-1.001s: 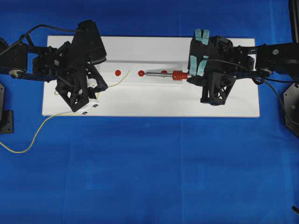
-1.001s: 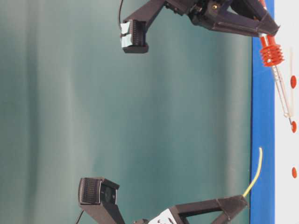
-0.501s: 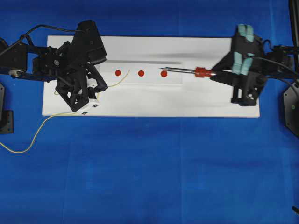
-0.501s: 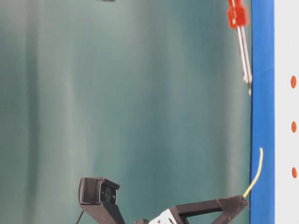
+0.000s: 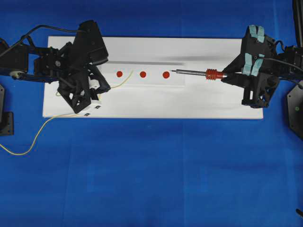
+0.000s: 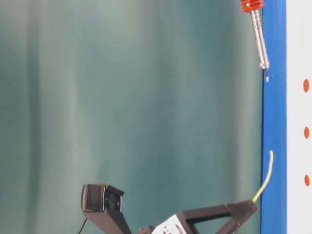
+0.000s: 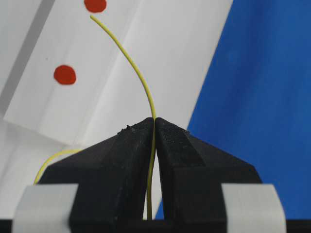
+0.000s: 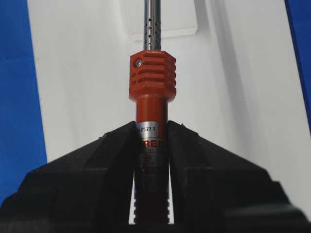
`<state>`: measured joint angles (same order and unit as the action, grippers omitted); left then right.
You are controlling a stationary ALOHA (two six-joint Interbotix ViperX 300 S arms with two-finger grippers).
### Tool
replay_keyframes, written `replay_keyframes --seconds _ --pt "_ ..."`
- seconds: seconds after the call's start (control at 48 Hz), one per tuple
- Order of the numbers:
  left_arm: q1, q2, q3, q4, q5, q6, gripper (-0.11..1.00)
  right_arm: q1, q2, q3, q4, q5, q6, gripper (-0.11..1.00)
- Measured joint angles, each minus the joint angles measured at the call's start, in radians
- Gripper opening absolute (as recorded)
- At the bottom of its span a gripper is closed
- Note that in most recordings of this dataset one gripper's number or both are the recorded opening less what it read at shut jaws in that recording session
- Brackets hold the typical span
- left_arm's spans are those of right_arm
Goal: Touch the tip of the soldering iron to the tip of the solder at the mark.
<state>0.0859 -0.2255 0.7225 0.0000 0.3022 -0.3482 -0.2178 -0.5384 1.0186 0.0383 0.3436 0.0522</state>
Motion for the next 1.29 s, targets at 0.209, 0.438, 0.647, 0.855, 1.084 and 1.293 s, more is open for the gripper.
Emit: replay_keyframes --seconds 0.209,0.438,0.647,0.855,1.084,1.293 --pt "-0.002 0.086 -0.078 0.002 -0.017 0.0 0.03 0.0 0.0 0.0 0.0 0.0 0.0 0.07" --pt "-0.011 0.207 -0.193 0.0 -0.015 0.0 0.03 0.002 0.0 -0.002 0.0 0.0 0.0 0.07" --pt "-0.012 0.307 -0.262 0.0 -0.014 0.0 0.03 0.0 0.0 0.0 -0.003 0.0 0.0 0.07" --pt "-0.012 0.356 -0.273 0.0 -0.014 0.0 0.03 0.0 0.0 0.002 -0.008 0.0 0.0 0.07" --pt "-0.012 0.356 -0.273 0.002 -0.014 0.0 0.03 0.0 0.002 0.005 -0.009 -0.012 0.0 0.07" --pt "-0.012 0.356 -0.275 0.0 -0.014 0.0 0.03 0.0 0.005 0.008 -0.009 -0.018 0.0 0.07"
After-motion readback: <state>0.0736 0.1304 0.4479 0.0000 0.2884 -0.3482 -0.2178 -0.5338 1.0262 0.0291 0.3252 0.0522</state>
